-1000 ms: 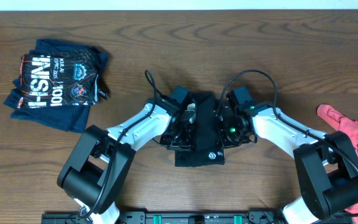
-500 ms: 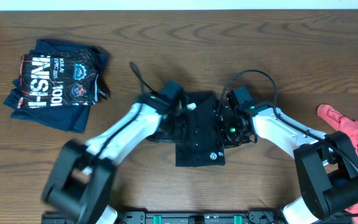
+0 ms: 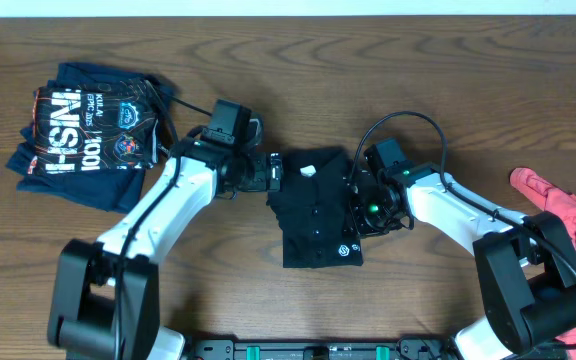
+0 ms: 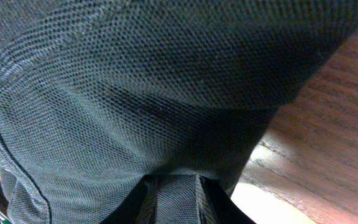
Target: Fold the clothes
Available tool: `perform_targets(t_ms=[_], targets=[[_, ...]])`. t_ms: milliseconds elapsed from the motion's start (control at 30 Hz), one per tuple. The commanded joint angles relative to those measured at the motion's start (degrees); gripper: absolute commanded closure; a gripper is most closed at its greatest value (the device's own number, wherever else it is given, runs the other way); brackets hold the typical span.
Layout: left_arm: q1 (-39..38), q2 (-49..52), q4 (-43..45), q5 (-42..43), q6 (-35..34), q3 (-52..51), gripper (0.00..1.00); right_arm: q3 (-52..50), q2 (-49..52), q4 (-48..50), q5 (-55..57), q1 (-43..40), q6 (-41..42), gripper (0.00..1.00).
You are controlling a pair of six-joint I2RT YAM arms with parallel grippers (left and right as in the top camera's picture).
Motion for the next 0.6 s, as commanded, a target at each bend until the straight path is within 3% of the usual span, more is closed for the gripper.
perform_targets(t_ms=[0,233,433,500,567], targets=[[0.85,3.61,1.88,12.04,4.87,-0.83,0.03,-0.7,1.46,0.15,8.85,-1.29,0.11,0.77],[0.57,11.43,8.87,24.44,5.7,-0.83,0.0,-0.7,1.46,-0.31,8.85,-1.29,0.13,0.76],[-1.73,16.48,11.02,25.81,5.75,-0.83,0.02,-0.7,1.46,-0.83,8.85,-1.29,0.13,0.76],[-2.93,17.35,11.39,25.83,6.21,-0.83,0.1,-0.7,1.46,-0.9,8.85,-1.29,0.13,0.76],[-4.09,17.46,12.33,25.77,6.58,-0.83,0.35,-0.7,1.46,-0.87,8.85,-1.29,0.13,0.76]])
